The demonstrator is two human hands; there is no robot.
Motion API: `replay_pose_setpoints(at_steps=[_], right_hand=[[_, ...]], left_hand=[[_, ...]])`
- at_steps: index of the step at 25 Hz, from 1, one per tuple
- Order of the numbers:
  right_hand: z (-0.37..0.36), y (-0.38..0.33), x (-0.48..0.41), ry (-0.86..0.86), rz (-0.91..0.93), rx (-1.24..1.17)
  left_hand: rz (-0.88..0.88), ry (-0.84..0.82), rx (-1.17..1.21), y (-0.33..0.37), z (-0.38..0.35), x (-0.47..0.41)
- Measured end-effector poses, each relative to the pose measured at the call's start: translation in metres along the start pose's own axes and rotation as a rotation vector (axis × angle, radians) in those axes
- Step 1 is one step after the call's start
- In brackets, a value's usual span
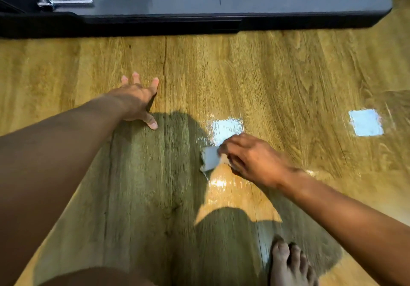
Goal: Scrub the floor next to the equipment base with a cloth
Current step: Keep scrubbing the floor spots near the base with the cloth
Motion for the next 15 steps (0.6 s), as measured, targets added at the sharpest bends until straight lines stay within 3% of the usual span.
replay_pose_setpoints(at_steps=[3,6,8,12,15], right_hand=[[0.004,0.016,-0.006,0.094,-0.11,0.003],[-0.022,-0.017,0.039,-0.024,0.081,0.001],[-0.015,-0.008,0.036,-0.055,0.113,-0.016],[0.029,0.039,-0.027,0.147,-0.104,0.015],[0.017,0.03,-0.003,0.167,-0.117,0.021]], left_hand=[[0.011,0.003,-0.016,0.002,0.003,0.0],[0.035,-0.007,-0.047,0.002,0.004,0.003],[0.054,0.0,-0.111,0.003,0.008,0.008],[-0.012,0.05,-0.094,0.038,0.035,0.008],[-0.101,0.073,0.001,0.089,0.053,-0.007]])
Point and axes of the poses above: each hand's wrist, its own x-axis away from the middle knuckle, its own z-axis out of the back of the hand, y = z × x, the point moved 6 cm from there along -x, towards the middle knuckle, and after that the axes turned 11 degrees about -x, right-handed, at the moved point
